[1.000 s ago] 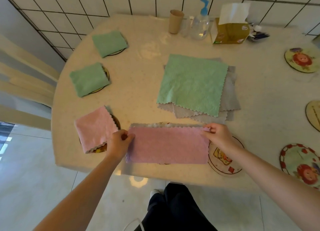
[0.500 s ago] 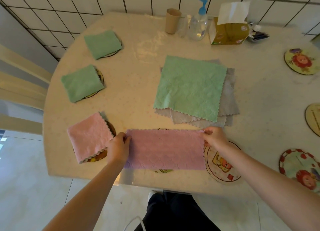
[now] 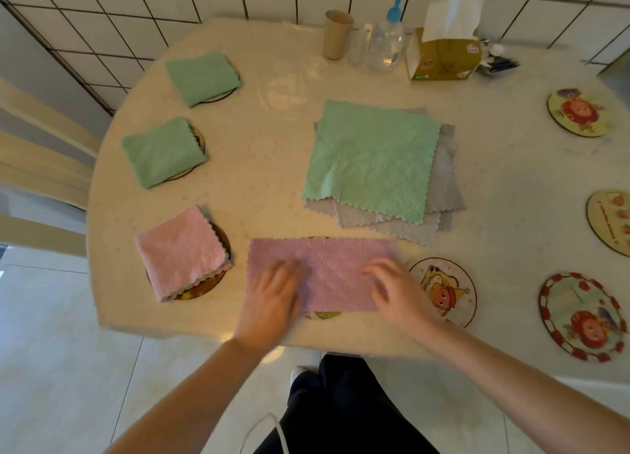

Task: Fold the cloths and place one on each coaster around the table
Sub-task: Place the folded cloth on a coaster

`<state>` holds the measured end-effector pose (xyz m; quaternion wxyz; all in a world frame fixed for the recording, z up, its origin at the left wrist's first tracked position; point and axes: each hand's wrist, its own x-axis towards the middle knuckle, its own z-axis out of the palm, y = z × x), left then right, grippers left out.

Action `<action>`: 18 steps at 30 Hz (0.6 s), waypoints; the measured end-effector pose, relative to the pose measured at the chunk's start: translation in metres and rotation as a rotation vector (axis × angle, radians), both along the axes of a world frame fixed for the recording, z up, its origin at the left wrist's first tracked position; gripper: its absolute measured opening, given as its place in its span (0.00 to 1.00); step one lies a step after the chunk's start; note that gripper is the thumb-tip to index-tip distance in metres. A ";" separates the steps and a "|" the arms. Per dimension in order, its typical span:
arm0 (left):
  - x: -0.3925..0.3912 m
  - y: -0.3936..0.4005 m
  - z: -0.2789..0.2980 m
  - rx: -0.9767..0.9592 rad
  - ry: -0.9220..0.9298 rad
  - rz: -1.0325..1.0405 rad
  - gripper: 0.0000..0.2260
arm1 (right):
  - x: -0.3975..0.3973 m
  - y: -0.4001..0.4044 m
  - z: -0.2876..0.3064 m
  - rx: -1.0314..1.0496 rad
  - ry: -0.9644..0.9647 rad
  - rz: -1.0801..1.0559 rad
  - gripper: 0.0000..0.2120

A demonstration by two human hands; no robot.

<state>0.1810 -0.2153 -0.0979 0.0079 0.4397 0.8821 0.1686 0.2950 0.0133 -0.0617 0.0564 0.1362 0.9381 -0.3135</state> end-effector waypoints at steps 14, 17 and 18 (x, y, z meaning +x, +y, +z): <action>0.033 -0.090 -0.037 -0.456 -0.105 0.022 0.30 | 0.066 0.015 -0.047 0.347 -0.006 0.272 0.27; 0.039 -0.094 -0.038 -0.470 -0.133 0.127 0.31 | 0.067 0.018 -0.040 0.441 -0.013 0.339 0.30; 0.043 -0.089 -0.036 -0.462 -0.137 0.174 0.32 | 0.065 0.019 -0.036 0.483 -0.015 0.374 0.32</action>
